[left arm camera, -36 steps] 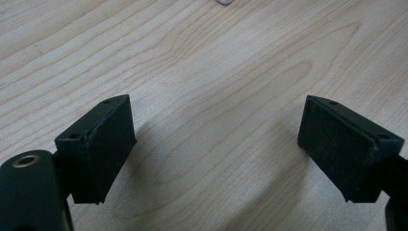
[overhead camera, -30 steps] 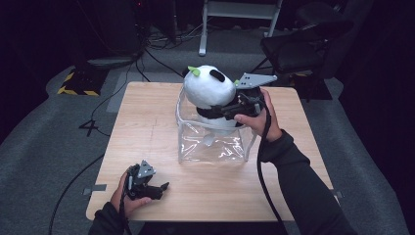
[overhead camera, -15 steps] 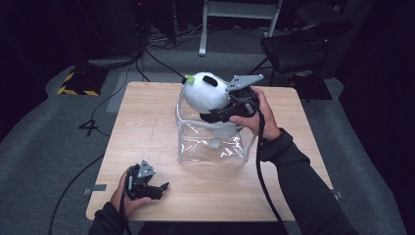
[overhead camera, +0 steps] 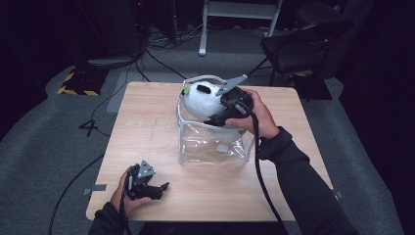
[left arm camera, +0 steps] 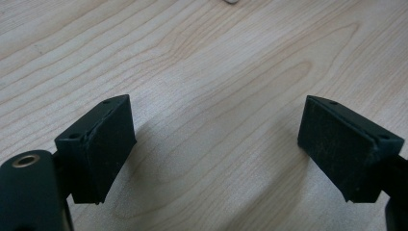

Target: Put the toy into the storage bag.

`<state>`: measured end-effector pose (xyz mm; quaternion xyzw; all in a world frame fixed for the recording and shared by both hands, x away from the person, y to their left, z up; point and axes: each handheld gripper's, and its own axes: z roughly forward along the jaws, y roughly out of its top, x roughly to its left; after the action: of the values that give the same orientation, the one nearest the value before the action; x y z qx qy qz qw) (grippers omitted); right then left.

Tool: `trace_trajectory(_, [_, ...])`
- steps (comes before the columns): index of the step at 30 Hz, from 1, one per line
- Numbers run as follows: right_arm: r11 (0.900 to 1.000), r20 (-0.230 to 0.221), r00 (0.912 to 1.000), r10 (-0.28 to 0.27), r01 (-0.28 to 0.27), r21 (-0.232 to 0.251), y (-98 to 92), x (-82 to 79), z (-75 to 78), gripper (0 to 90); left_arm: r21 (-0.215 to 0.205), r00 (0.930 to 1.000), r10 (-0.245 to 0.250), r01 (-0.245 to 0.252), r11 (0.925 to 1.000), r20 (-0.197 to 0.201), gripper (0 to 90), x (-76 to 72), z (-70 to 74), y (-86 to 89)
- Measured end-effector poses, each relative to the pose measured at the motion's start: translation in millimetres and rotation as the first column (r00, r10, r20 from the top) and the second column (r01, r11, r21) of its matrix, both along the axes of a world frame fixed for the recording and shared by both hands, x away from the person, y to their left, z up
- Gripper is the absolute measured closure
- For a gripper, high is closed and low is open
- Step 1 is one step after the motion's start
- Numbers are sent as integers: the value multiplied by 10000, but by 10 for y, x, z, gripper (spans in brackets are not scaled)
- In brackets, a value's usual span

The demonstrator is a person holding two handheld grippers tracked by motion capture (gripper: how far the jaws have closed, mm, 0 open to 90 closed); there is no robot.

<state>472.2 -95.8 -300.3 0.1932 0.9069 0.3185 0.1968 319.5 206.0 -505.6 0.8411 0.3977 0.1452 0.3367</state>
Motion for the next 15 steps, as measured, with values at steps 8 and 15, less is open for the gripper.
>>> trace_trajectory(8, [9947,-236,9997,-15,-9,-1028,109,28,-43,202,4,10000,-2,2,10000,1,130,0,0,0])
trace_trajectory(15, [9801,-510,9986,-117,14,-1984,241,34,-86,195,-2,10000,-1,1,10000,0,130,0,0,0])
